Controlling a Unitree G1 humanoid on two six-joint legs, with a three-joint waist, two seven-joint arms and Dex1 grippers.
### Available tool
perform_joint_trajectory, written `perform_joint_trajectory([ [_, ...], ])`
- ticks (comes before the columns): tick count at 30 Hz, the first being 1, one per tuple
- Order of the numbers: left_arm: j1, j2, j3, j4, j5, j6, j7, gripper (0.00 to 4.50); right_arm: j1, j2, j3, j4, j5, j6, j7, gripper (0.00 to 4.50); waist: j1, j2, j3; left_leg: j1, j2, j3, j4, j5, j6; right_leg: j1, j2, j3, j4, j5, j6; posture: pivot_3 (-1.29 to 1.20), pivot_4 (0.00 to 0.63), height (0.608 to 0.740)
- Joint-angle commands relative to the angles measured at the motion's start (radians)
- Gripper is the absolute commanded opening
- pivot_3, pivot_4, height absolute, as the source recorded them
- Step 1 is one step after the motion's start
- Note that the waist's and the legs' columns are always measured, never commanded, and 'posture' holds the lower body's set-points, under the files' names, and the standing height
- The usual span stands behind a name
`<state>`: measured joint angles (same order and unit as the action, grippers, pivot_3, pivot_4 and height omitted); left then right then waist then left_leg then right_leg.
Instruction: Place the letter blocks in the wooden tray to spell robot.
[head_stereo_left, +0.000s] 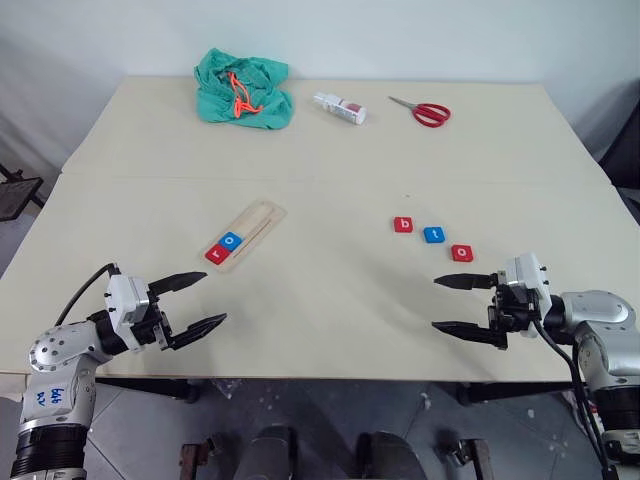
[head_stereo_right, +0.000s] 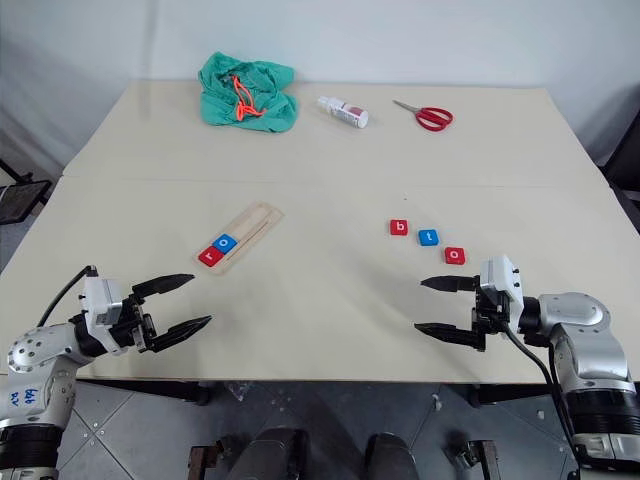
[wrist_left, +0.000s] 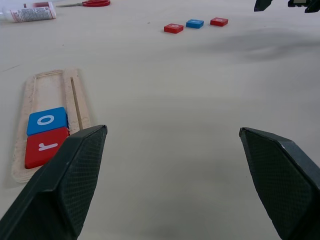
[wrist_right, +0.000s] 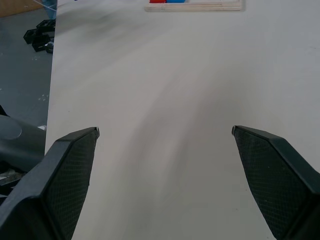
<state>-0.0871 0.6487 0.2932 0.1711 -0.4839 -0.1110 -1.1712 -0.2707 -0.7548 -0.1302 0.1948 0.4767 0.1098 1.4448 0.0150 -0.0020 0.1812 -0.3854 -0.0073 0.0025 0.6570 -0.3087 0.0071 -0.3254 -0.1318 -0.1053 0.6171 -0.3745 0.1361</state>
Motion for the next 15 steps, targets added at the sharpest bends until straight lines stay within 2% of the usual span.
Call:
perform_joint_trajectory([
  [1, -0.002, 0.006, -0.002, -0.021, -0.002, -0.007, -0.003, 4.5, -0.012, -0.001, -0.017, -0.027, 0.018, -0.003, -0.006, 4.45, 0.0, 0.0, 0.0, 0.0, 0.0, 0.0, 0.0, 0.0, 0.0, 0.0, 0.0, 0.0, 0.0, 0.0, 0.0, 0.0, 0.15, 0.74],
  [5, 0.004, -0.007, 0.02, -0.055, 0.001, 0.028, 0.086, 4.5, -0.014, -0.002, -0.015, -0.028, 0.019, 0.002, -0.01, 4.45, 0.0, 0.0, 0.0, 0.0, 0.0, 0.0, 0.0, 0.0, 0.0, 0.0, 0.0, 0.0, 0.0, 0.0, 0.0, 0.0, 0.15, 0.74],
  [12, 0.102, 0.043, 0.069, -0.189, -0.07, 0.247, 0.153, 4.5, -0.042, -0.007, -0.002, -0.013, 0.016, 0.011, 0.009, 4.45, -0.004, 0.0, 0.0, 0.0, 0.0, -0.001, 0.0, 0.0, 0.0, 0.0, 0.0, 0.0, 0.001, 0.0, 0.0, 0.0, 0.15, 0.74],
  [15, 0.165, 0.045, 0.106, -0.228, -0.067, 0.232, 0.15, 4.5, -0.071, -0.004, 0.004, 0.003, 0.012, 0.005, 0.018, 4.45, -0.007, 0.0, 0.0, 0.0, 0.0, -0.001, 0.0, 0.0, 0.0, 0.0, 0.0, 0.0, 0.001, 0.0, 0.0, 0.0, 0.15, 0.74],
])
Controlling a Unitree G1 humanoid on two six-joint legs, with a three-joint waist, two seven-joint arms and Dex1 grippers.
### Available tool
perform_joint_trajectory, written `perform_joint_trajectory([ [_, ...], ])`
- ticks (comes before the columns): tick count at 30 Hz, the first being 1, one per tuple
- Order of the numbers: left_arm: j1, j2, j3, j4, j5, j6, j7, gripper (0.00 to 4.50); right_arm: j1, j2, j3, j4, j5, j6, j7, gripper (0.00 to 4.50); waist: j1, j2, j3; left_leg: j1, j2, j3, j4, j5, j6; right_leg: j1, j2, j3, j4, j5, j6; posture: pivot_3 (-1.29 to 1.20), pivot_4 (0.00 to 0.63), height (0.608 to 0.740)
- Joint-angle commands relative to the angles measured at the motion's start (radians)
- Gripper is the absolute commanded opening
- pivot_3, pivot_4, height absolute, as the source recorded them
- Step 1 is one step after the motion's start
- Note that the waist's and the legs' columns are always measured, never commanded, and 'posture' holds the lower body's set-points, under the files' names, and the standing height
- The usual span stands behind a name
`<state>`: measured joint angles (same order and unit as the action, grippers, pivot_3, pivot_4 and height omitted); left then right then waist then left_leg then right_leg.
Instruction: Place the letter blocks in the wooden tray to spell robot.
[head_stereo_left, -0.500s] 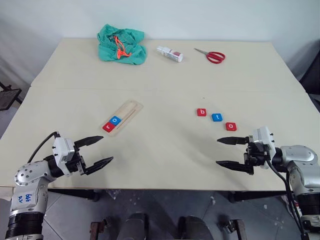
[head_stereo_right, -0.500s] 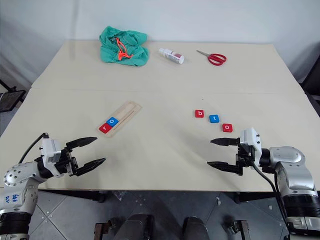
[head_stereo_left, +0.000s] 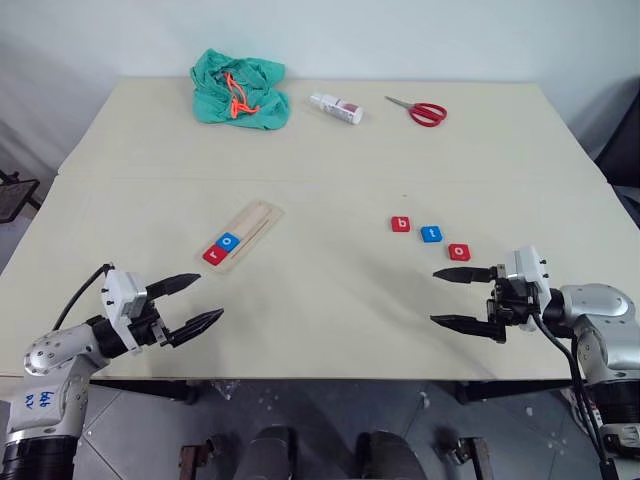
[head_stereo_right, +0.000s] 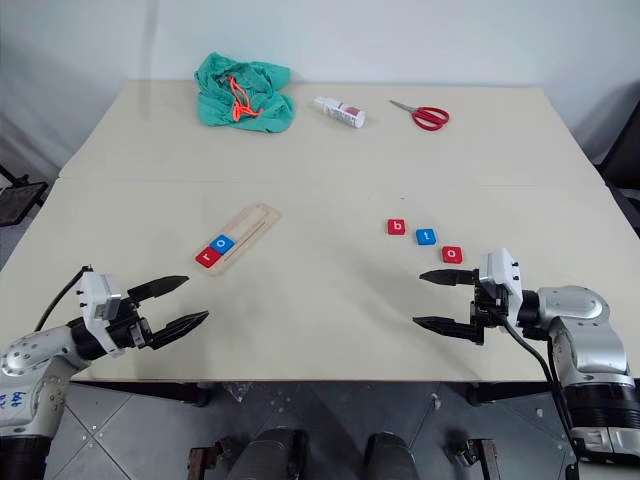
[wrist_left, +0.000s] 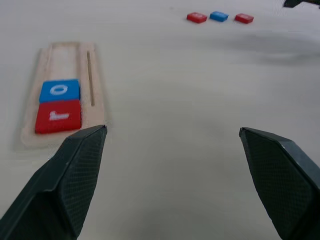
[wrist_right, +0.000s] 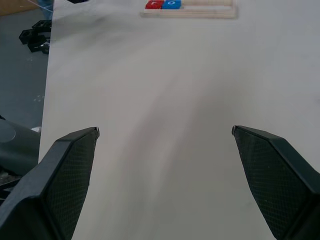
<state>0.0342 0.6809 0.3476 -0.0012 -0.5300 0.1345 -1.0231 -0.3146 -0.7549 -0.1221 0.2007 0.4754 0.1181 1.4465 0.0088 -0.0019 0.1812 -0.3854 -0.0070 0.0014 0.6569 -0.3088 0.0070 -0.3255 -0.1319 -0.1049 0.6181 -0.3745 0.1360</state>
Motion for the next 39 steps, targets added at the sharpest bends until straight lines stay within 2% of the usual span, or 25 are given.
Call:
perform_joint_trajectory([
  [1, 0.064, 0.005, 0.073, -0.07, -0.017, -0.029, 0.014, 4.5, -0.038, -0.002, -0.001, 0.001, 0.013, -0.002, 0.017, 4.45, -0.003, 0.0, 0.0, 0.0, 0.0, 0.0, 0.0, 0.0, 0.0, 0.0, 0.0, 0.0, 0.0, 0.0, 0.0, 0.0, 0.15, 0.74],
  [8, 0.121, 0.01, 0.112, -0.117, 0.003, 0.035, 0.117, 4.5, -0.1, 0.011, 0.024, 0.033, 0.004, -0.005, 0.033, 4.45, -0.001, 0.0, 0.0, 0.0, 0.0, -0.001, 0.001, 0.0, 0.0, 0.001, 0.0, 0.0, -0.001, 0.0, 0.0, 0.0, 0.15, 0.74],
  [16, -0.098, 0.083, -0.012, -0.041, 0.083, 0.362, 0.318, 4.5, -0.11, 0.014, 0.035, 0.011, 0.003, 0.004, 0.024, 4.45, 0.015, 0.001, 0.0, 0.0, -0.001, -0.001, 0.003, 0.0, 0.0, 0.001, 0.0, 0.0, 0.001, 0.0, 0.0, 0.0, 0.15, 0.74],
  [25, -0.392, 0.032, -0.17, 0.13, 0.171, 0.318, 0.307, 4.5, -0.033, 0.015, 0.011, -0.08, 0.02, 0.032, -0.019, 4.45, 0.016, 0.001, 0.001, -0.001, -0.001, -0.001, 0.004, 0.0, 0.0, 0.0, 0.0, -0.001, 0.003, 0.0, 0.0, 0.0, 0.15, 0.74],
  [39, -0.534, -0.015, -0.277, 0.346, 0.259, 0.314, 0.255, 4.5, 0.003, 0.015, 0.0, -0.125, 0.035, 0.046, -0.069, 4.45, 0.017, 0.0, 0.001, -0.002, -0.001, 0.0, 0.005, 0.0, 0.0, -0.001, 0.0, 0.0, 0.004, 0.0, 0.0, 0.0, 0.15, 0.74],
])
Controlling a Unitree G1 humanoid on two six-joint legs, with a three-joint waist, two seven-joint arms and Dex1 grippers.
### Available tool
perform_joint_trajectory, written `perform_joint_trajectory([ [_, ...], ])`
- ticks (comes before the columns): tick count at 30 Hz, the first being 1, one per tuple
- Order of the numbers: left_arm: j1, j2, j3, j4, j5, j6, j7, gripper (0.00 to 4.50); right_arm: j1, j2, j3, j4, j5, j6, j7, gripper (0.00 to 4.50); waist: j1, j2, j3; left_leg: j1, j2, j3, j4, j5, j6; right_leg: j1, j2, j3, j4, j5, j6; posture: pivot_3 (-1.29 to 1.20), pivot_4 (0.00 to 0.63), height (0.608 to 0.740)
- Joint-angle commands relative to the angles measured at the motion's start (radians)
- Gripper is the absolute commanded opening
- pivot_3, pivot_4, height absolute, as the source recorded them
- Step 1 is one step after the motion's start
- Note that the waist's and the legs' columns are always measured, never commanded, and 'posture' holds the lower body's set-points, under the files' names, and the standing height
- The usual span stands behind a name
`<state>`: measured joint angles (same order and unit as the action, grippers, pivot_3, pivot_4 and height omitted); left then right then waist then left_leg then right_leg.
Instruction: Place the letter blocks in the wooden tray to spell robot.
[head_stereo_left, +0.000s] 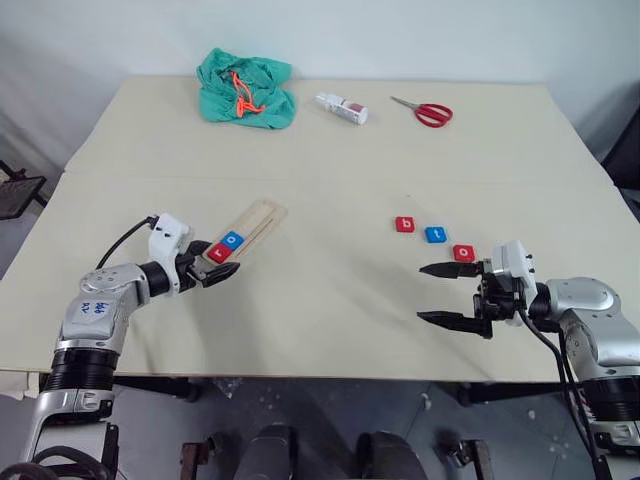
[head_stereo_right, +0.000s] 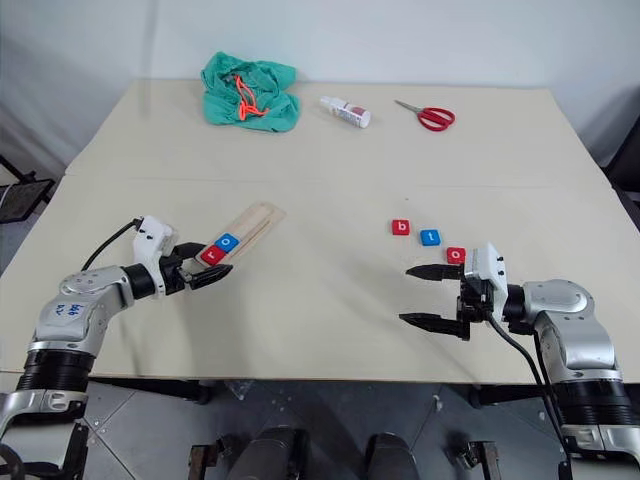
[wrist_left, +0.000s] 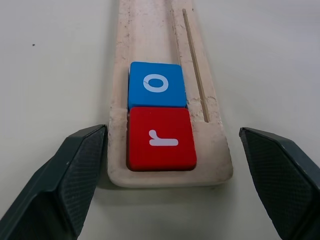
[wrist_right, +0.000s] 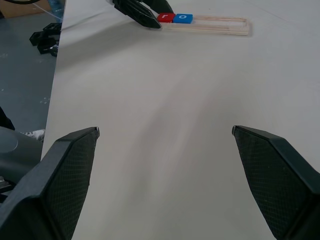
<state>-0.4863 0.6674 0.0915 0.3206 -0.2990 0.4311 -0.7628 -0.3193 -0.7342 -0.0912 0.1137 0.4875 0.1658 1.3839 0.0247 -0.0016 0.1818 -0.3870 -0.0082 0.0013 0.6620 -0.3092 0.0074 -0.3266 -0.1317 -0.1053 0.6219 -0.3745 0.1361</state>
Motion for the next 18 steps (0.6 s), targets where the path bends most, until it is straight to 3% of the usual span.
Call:
perform_joint_trajectory([
  [1, -0.017, 0.0, -0.026, 0.029, 0.03, 0.025, -0.011, 4.5, 0.008, -0.006, -0.031, -0.037, 0.023, -0.002, -0.009, 4.45, 0.001, 0.0, 0.0, 0.0, 0.0, 0.0, 0.0, 0.0, 0.0, 0.0, 0.0, 0.0, 0.0, 0.0, 0.0, 0.0, 0.15, 0.74],
  [4, -0.018, 0.016, -0.054, 0.03, 0.055, 0.058, -0.025, 4.5, 0.008, -0.008, -0.031, -0.034, 0.023, -0.005, -0.01, 4.45, 0.001, 0.0, 0.0, 0.0, 0.0, 0.0, 0.001, 0.0, 0.0, 0.001, 0.0, 0.0, 0.0, 0.0, 0.0, 0.0, 0.15, 0.74],
  [9, 0.008, 0.028, -0.071, 0.009, 0.084, 0.084, -0.024, 3.41, 0.006, -0.007, -0.028, -0.028, 0.021, -0.007, -0.013, 4.5, -0.002, 0.0, 0.0, 0.001, 0.0, 0.0, 0.001, 0.0, 0.0, 0.001, 0.0, 0.0, 0.001, 0.0, 0.0, 0.0, 0.15, 0.74],
  [18, 0.039, 0.006, -0.089, -0.171, 0.044, -0.016, -0.133, 3.41, -0.01, -0.004, -0.019, -0.016, 0.018, -0.01, -0.008, 4.5, 0.002, 0.0, 0.0, 0.0, 0.0, 0.0, 0.001, 0.0, 0.0, 0.001, -0.001, 0.0, 0.001, 0.0, 0.0, 0.0, 0.15, 0.74],
])
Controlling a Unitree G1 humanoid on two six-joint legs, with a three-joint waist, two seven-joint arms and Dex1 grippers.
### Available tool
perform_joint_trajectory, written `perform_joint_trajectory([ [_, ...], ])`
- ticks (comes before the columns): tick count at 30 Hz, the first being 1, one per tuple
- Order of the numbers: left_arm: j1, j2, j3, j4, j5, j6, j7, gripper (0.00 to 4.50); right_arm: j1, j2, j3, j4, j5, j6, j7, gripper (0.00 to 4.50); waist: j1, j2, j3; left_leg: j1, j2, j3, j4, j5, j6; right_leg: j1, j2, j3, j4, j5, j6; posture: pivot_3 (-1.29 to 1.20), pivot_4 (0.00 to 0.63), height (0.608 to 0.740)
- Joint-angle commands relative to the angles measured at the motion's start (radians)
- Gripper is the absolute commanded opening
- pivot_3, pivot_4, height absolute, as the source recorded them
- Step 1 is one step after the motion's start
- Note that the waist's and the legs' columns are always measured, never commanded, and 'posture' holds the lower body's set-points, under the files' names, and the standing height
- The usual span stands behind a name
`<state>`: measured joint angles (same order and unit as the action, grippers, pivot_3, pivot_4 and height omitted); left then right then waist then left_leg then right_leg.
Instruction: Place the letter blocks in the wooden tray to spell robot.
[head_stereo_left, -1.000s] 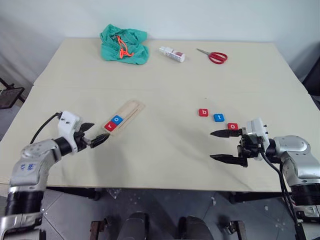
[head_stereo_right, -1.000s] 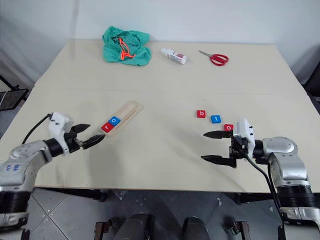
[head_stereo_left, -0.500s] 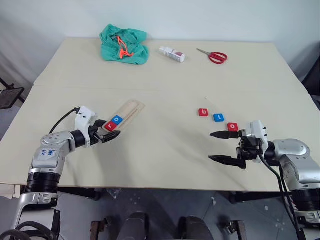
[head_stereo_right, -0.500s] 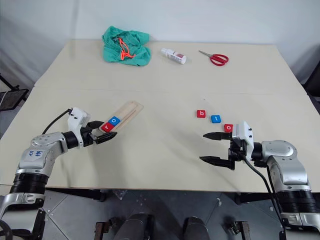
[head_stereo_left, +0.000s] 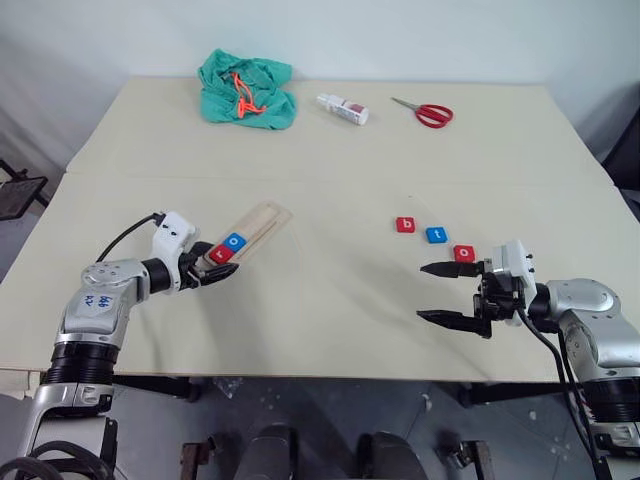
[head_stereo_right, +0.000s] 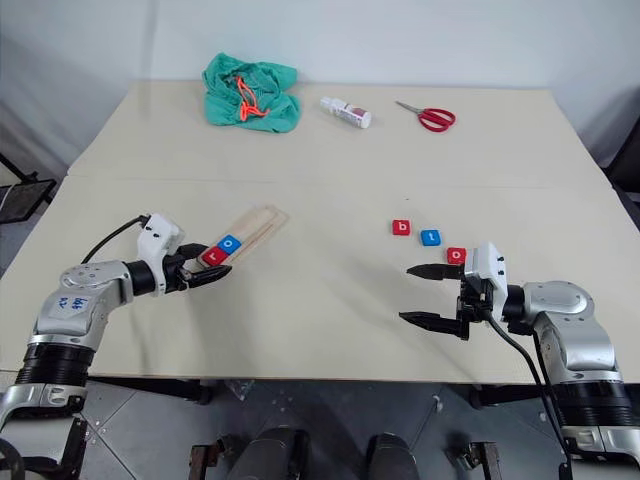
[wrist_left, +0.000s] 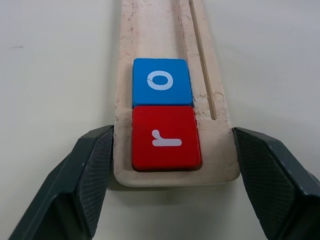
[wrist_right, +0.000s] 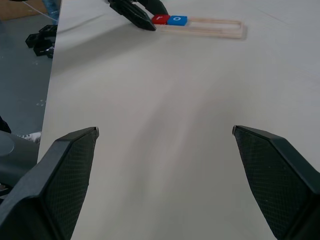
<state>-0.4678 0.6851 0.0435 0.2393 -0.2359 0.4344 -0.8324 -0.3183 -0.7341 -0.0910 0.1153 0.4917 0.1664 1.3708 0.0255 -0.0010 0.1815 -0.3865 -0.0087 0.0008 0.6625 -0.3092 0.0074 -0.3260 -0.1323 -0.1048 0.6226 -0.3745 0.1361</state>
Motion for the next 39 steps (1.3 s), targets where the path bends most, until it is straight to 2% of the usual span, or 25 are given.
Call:
perform_joint_trajectory([
  [1, 0.024, -0.014, -0.051, -0.117, -0.025, -0.023, -0.082, 3.41, -0.011, -0.006, -0.019, -0.016, 0.014, -0.011, 0.009, 4.5, 0.002, 0.0, 0.0, 0.0, 0.0, 0.0, 0.0, 0.0, 0.0, 0.0, 0.0, 0.0, 0.0, 0.0, 0.0, 0.0, 0.15, 0.74],
  [5, 0.017, -0.03, -0.098, -0.183, -0.028, -0.03, -0.132, 3.41, -0.008, -0.029, -0.031, -0.003, 0.019, -0.018, 0.045, 4.5, 0.0, 0.0, 0.0, -0.001, 0.0, -0.001, 0.001, 0.0, 0.0, 0.0, 0.0, 0.0, -0.001, 0.0, 0.0, 0.0, 0.15, 0.74],
  [13, -0.05, -0.091, -0.272, -0.208, 0.035, -0.088, -0.226, 3.41, 0.049, -0.096, -0.051, 0.025, 0.048, -0.067, 0.196, 4.5, 0.001, 0.0, 0.001, -0.002, 0.0, 0.0, 0.001, 0.0, 0.0, 0.0, 0.0, -0.001, -0.001, 0.0, 0.0, 0.0, 0.15, 0.74],
  [22, -0.038, -0.129, -0.368, -0.248, 0.067, -0.151, -0.278, 3.41, 0.122, -0.095, -0.103, -0.034, 0.07, -0.056, 0.131, 4.5, 0.0, 0.0, 0.001, -0.001, 0.001, 0.0, 0.0, 0.0, 0.0, 0.0, 0.001, -0.001, -0.002, 0.0, 0.0, 0.0, 0.15, 0.74],
  [29, -0.033, -0.118, -0.386, -0.231, 0.101, -0.215, -0.307, 3.41, 0.195, -0.097, -0.137, -0.098, 0.085, -0.039, 0.09, 4.5, 0.002, 0.0, 0.001, -0.002, 0.0, 0.0, 0.001, 0.0, 0.001, 0.001, 0.001, 0.0, -0.002, 0.0, 0.0, 0.0, 0.15, 0.74],
  [38, -0.05, -0.128, -0.39, -0.204, 0.129, -0.234, -0.319, 3.41, 0.202, -0.093, -0.142, -0.116, 0.083, -0.031, 0.066, 4.5, 0.002, 0.0, 0.001, -0.001, 0.0, 0.0, 0.001, 0.0, 0.001, 0.001, 0.001, -0.001, -0.002, 0.0, 0.0, 0.0, 0.15, 0.74],
  [39, -0.051, -0.128, -0.39, -0.206, 0.131, -0.23, -0.321, 3.76, 0.201, -0.092, -0.142, -0.118, 0.083, -0.03, 0.063, 4.5, 0.002, 0.0, 0.001, -0.001, 0.0, 0.0, 0.001, 0.0, 0.001, 0.001, 0.001, -0.001, -0.002, 0.0, 0.0, 0.0, 0.15, 0.74],
])
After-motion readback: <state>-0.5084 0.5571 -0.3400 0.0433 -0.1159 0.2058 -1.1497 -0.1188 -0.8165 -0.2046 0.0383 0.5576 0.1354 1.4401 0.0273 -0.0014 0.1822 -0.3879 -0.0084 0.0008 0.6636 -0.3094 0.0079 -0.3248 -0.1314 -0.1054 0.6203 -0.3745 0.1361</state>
